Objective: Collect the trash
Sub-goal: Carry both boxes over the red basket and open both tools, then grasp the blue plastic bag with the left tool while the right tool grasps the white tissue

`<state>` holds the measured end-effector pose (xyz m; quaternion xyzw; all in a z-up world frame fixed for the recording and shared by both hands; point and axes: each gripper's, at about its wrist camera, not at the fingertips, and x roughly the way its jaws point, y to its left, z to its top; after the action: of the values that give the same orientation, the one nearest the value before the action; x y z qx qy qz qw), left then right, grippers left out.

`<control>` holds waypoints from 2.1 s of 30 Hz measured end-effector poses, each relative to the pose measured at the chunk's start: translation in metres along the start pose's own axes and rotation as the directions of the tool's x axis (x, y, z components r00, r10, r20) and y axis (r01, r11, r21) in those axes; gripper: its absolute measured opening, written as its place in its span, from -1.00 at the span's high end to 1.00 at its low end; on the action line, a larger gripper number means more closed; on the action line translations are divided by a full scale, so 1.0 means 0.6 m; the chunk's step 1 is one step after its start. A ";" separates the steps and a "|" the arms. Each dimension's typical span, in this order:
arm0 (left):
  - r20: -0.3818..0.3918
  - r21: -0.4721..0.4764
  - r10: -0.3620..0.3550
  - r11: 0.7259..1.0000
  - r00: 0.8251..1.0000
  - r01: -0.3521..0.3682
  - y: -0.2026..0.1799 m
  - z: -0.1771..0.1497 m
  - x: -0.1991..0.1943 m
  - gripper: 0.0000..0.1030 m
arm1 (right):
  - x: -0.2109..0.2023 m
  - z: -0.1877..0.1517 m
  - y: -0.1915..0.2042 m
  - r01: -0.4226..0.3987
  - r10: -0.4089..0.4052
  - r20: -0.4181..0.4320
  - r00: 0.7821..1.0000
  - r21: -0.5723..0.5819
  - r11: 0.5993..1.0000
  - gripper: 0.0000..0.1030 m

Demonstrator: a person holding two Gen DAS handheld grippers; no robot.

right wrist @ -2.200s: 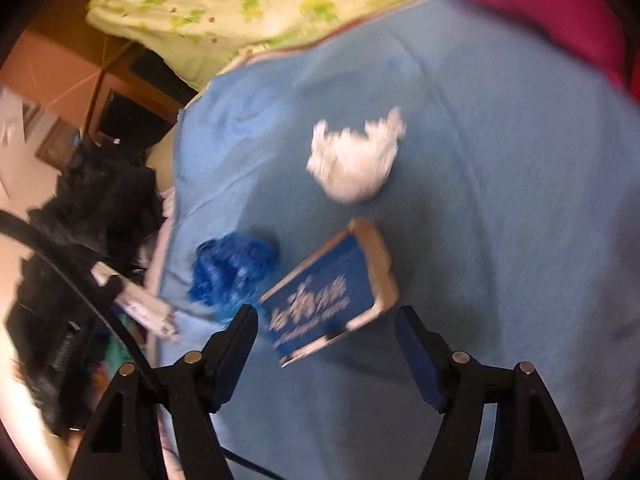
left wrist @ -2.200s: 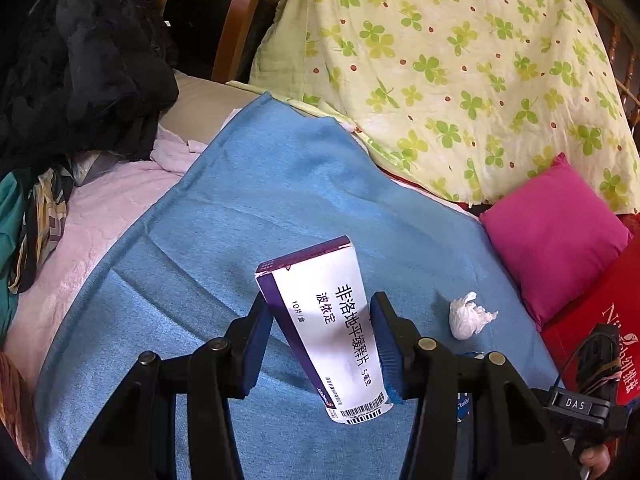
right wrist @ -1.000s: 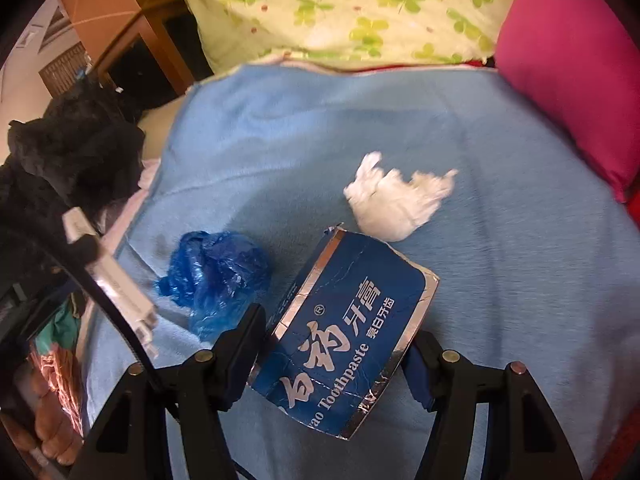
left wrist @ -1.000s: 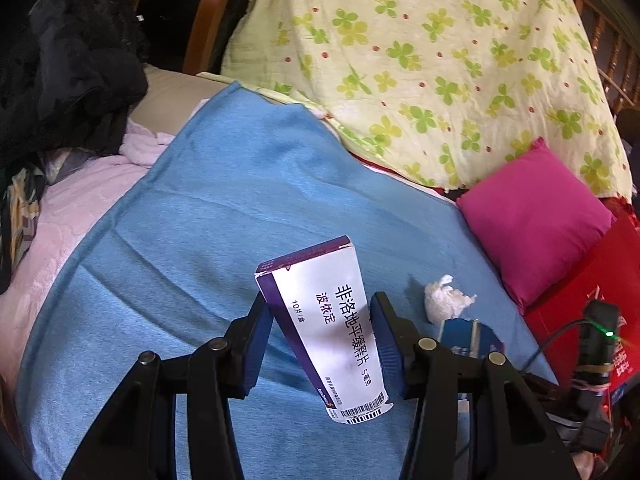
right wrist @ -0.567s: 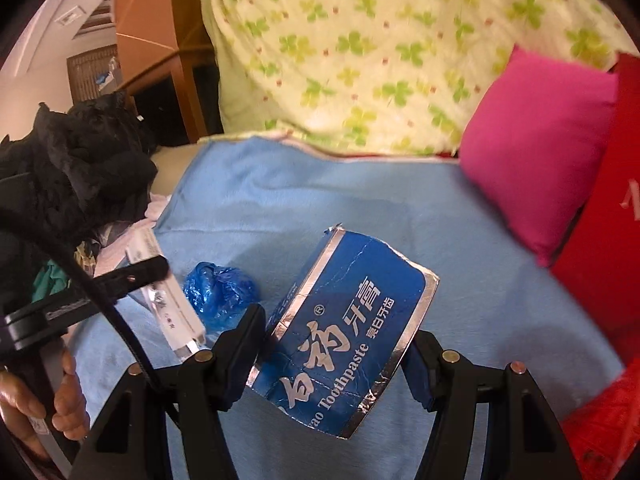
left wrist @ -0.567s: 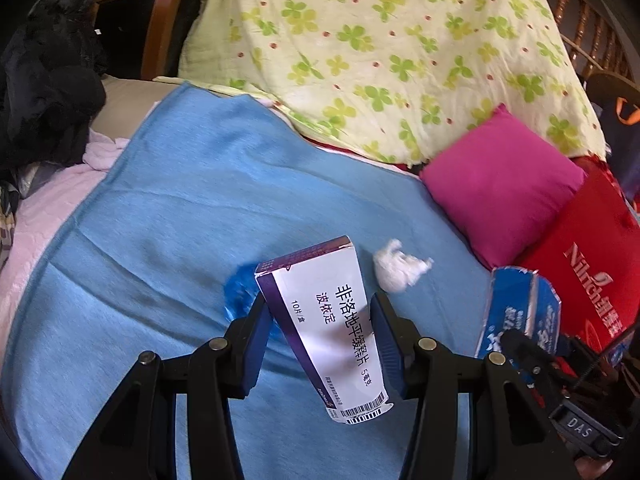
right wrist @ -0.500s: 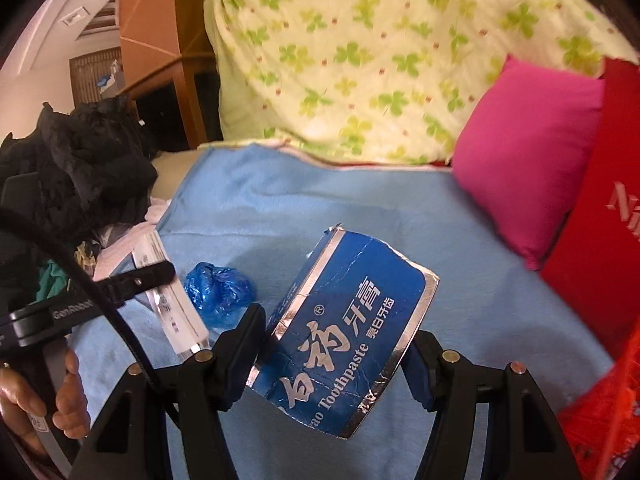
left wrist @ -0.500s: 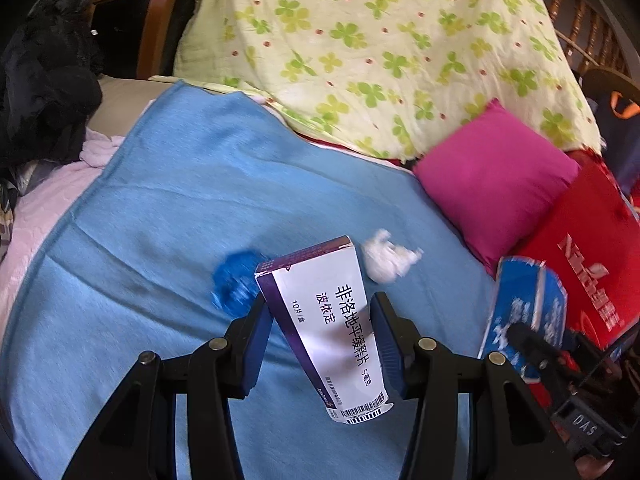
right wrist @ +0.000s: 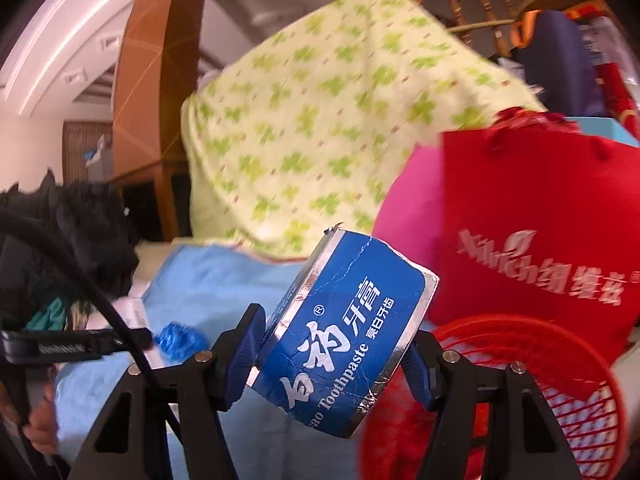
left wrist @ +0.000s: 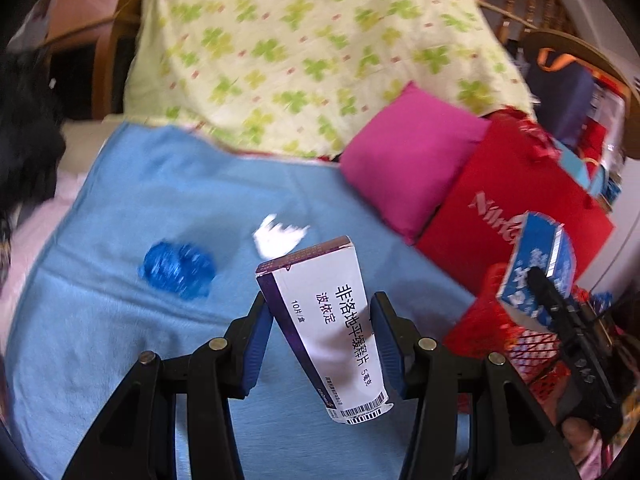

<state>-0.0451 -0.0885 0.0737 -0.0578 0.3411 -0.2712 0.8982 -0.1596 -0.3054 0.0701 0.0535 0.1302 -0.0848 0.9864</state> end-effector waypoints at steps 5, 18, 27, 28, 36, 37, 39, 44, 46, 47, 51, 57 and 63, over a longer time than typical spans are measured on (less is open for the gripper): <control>0.047 0.067 -0.047 0.997 0.998 0.044 -0.082 0.020 -0.030 0.00 | -0.019 0.010 -0.072 0.030 -0.032 0.022 0.999 0.094 0.995 -0.29; 0.073 0.172 -0.164 0.974 0.984 0.149 -0.235 0.048 -0.027 -0.01 | -0.075 0.013 -0.246 0.024 -0.044 0.045 0.998 0.387 0.922 -0.30; 0.042 0.236 -0.240 0.946 0.970 0.224 -0.328 0.049 0.004 -0.01 | -0.078 -0.006 -0.336 0.031 -0.021 -0.025 0.999 0.536 0.844 -0.30; 0.037 0.242 -0.244 0.943 0.969 0.228 -0.336 0.048 0.009 -0.01 | -0.078 -0.008 -0.346 0.033 -0.019 -0.031 0.999 0.551 0.834 -0.30; -0.014 0.269 -0.270 0.927 0.963 0.263 -0.385 0.026 0.048 -0.02 | -0.084 -0.030 -0.401 0.039 -0.004 -0.057 0.998 0.636 0.771 -0.32; -0.019 0.267 -0.271 0.926 0.962 0.266 -0.389 0.022 0.056 -0.02 | -0.082 -0.030 -0.405 0.036 0.005 -0.061 0.998 0.643 0.765 -0.32; -0.034 0.263 -0.273 0.926 0.961 0.272 -0.394 0.016 0.068 -0.02 | -0.082 -0.035 -0.409 0.031 0.018 -0.068 0.998 0.654 0.756 -0.33; -0.075 0.236 -0.282 0.927 0.956 0.292 -0.396 0.002 0.099 -0.28 | -0.079 -0.043 -0.423 0.012 0.056 -0.073 0.996 0.703 0.711 -0.36; -0.082 0.225 -0.291 0.926 0.953 0.302 -0.392 -0.004 0.107 -0.35 | -0.081 -0.046 -0.429 0.006 0.060 -0.067 0.996 0.719 0.695 -0.40; -0.086 0.225 -0.292 0.926 0.953 0.304 -0.391 -0.006 0.110 -0.35 | -0.081 -0.047 -0.432 0.003 0.062 -0.063 0.996 0.725 0.689 -0.41; -0.092 0.221 -0.279 0.930 0.956 0.293 -0.380 -0.011 0.114 -0.35 | -0.086 -0.046 -0.432 -0.002 0.047 -0.042 0.998 0.728 0.686 -0.41; -0.077 0.231 -0.220 0.945 0.973 0.232 -0.335 -0.025 0.101 -0.35 | -0.084 -0.031 -0.410 -0.035 0.053 -0.005 0.999 0.698 0.716 -0.41; -0.066 0.224 -0.094 0.969 0.993 0.107 -0.236 -0.060 0.072 -0.36 | -0.078 -0.001 -0.338 -0.134 0.118 0.067 0.991 0.605 0.785 -0.41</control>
<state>-0.1048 -0.2278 0.0622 0.0355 0.3291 -0.3549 0.8743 -0.2408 -0.4971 0.0650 0.3749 0.0795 -0.0568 0.9219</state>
